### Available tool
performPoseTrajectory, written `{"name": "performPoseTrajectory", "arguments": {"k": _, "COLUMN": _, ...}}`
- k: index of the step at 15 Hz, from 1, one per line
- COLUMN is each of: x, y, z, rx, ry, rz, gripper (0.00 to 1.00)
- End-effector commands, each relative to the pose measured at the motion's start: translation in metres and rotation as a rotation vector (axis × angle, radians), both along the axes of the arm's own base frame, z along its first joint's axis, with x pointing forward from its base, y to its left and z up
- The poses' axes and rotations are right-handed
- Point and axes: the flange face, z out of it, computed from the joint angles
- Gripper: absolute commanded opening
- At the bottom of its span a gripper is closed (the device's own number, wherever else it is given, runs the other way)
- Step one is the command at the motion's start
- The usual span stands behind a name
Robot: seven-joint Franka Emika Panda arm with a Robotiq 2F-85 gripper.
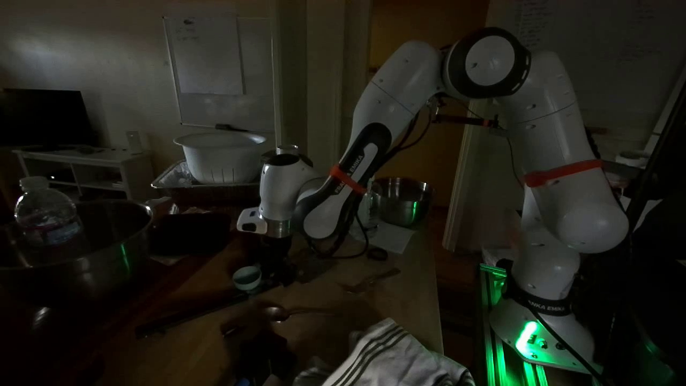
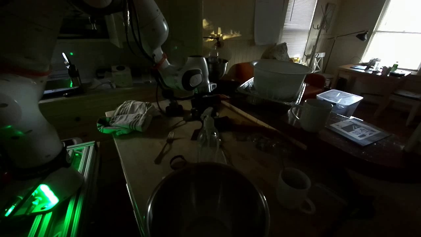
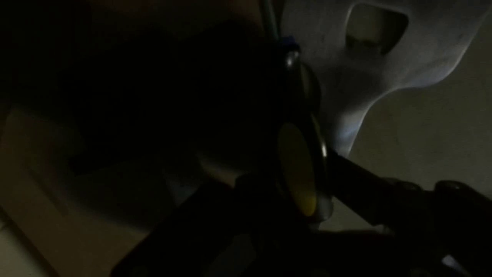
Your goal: Put the yellow screwdriver on the top counter
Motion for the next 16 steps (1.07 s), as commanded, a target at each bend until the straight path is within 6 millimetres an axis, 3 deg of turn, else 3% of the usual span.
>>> {"name": "performPoseTrajectory", "arguments": {"k": 1, "x": 0.000, "y": 0.006, "z": 0.005, "rx": -0.035, "ry": -0.014, "rz": -0.025, "gripper": 0.11}}
{"name": "performPoseTrajectory", "arguments": {"k": 6, "x": -0.017, "y": 0.014, "z": 0.026, "rx": -0.053, "ry": 0.036, "rz": -0.104, "gripper": 0.08}}
{"name": "performPoseTrajectory", "arguments": {"k": 9, "x": -0.028, "y": 0.024, "z": 0.049, "rx": -0.038, "ry": 0.039, "rz": -0.095, "gripper": 0.08}}
{"name": "performPoseTrajectory", "arguments": {"k": 16, "x": -0.041, "y": 0.063, "z": 0.091, "rx": 0.037, "ry": -0.017, "rz": 0.015, "gripper": 0.08}}
